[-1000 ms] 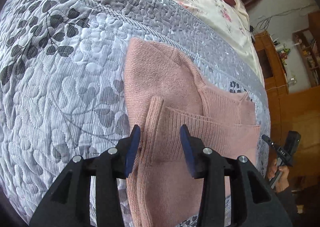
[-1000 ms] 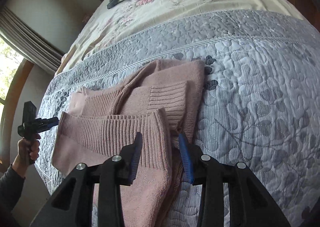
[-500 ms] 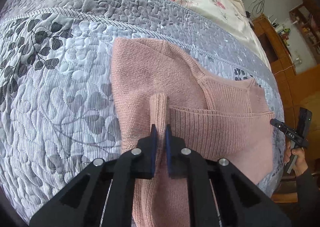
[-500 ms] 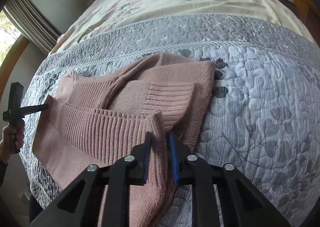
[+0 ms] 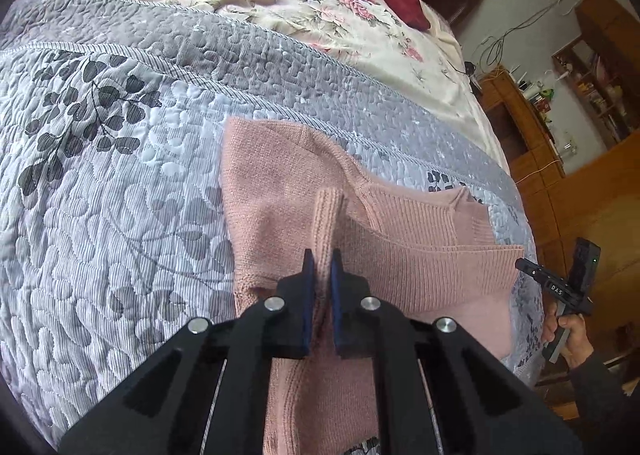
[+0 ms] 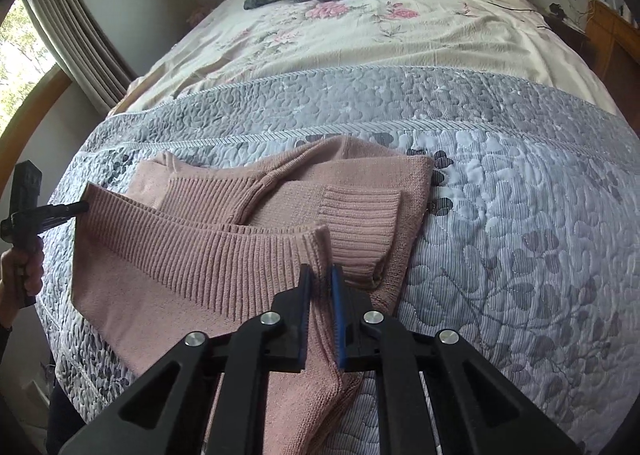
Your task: Fold small clothes
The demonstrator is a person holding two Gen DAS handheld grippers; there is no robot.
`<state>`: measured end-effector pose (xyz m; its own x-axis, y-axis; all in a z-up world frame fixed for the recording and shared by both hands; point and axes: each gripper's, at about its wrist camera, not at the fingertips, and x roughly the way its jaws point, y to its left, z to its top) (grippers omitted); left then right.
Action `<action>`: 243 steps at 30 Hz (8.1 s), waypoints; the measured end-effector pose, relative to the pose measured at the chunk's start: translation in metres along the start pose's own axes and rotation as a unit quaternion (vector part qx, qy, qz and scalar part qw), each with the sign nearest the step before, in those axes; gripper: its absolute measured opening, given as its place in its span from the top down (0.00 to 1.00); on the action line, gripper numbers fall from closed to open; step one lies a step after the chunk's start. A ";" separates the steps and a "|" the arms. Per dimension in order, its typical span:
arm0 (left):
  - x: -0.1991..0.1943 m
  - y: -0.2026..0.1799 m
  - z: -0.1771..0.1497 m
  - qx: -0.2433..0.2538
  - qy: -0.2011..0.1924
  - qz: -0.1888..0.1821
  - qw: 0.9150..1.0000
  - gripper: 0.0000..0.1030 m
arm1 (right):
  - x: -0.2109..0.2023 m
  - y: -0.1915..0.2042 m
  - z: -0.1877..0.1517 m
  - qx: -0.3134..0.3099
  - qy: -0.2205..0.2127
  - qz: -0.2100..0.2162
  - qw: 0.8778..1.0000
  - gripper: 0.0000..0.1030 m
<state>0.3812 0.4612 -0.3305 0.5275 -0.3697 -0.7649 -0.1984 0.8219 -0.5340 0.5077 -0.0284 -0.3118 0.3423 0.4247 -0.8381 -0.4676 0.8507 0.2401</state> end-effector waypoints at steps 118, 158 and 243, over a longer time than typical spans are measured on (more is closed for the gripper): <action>0.098 0.065 -0.010 -0.162 0.112 -0.109 0.974 1.00 | 0.097 -0.071 -0.043 0.325 0.040 0.200 0.924 1.00; 0.129 0.111 0.097 -0.138 0.173 -0.159 0.962 0.32 | 0.173 0.392 -0.085 -0.395 -0.013 -0.112 0.912 0.31; 0.113 -0.246 0.147 0.032 0.153 0.028 0.987 0.83 | -0.035 0.210 -0.009 -0.010 -0.174 -0.019 0.984 0.90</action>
<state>0.6115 0.2806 -0.2328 0.2418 -0.4291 -0.8703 -0.1628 0.8663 -0.4723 0.3900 0.1324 -0.2360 0.6167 0.4763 -0.6268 -0.4646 0.8629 0.1987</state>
